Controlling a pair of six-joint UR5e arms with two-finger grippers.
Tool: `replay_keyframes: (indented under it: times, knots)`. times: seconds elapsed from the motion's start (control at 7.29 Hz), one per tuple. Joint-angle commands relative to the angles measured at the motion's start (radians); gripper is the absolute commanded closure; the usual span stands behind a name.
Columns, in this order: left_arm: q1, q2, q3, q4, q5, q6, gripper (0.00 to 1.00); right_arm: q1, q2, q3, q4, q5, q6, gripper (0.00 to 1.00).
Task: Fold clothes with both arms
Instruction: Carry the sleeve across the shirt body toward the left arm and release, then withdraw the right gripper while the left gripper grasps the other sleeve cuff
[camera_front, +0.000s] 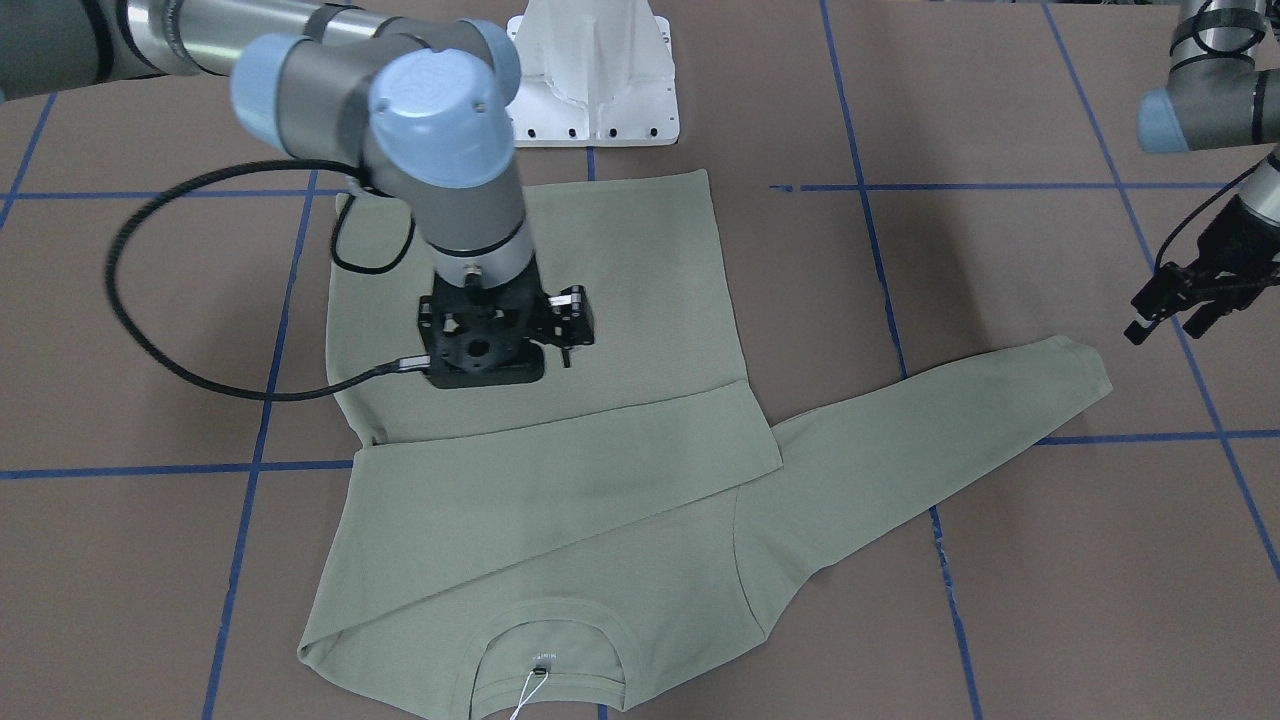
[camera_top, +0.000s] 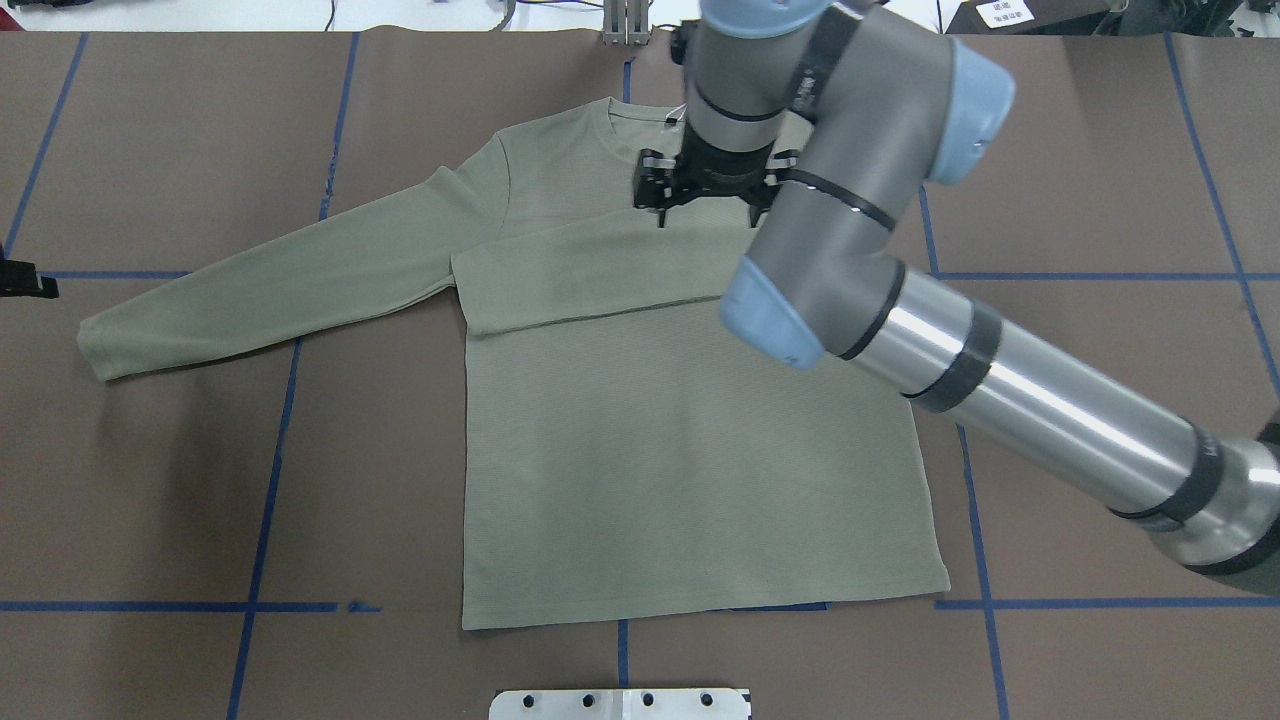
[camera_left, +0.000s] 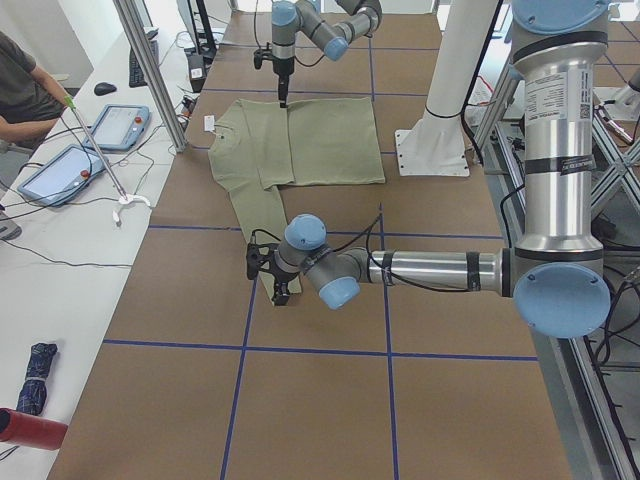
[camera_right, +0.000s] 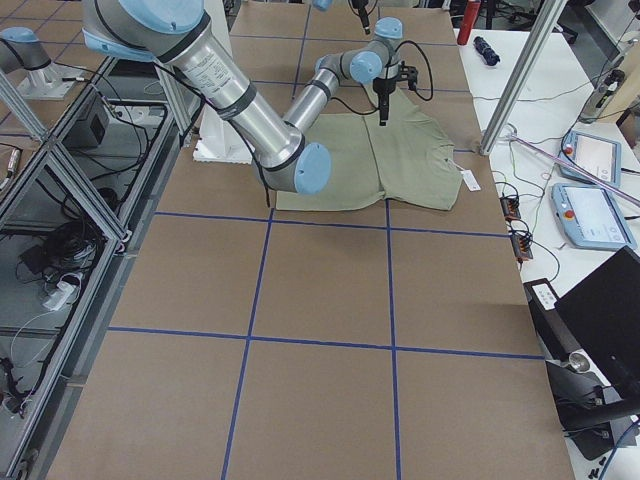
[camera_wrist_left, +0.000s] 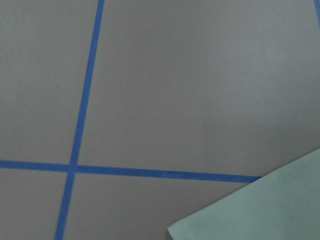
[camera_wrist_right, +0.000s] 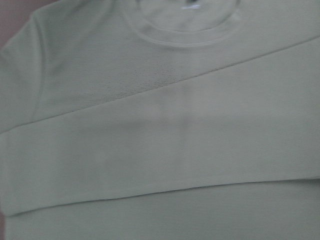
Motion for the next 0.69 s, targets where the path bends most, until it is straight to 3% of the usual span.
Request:
replay_keyframes:
  times: [0.0,0.14,0.55]
  knots:
    - [0.129,-0.008,0.011,-0.015,0.116,-0.166,0.00,0.148,-0.189,0.106,-0.055,0.102,-0.247,0.00]
    - [0.152,-0.009,0.023,-0.015,0.145,-0.171,0.00,0.217,-0.243,0.114,-0.054,0.162,-0.312,0.00]
    - [0.173,-0.029,0.066,-0.015,0.176,-0.171,0.00,0.236,-0.287,0.135,-0.046,0.164,-0.342,0.00]
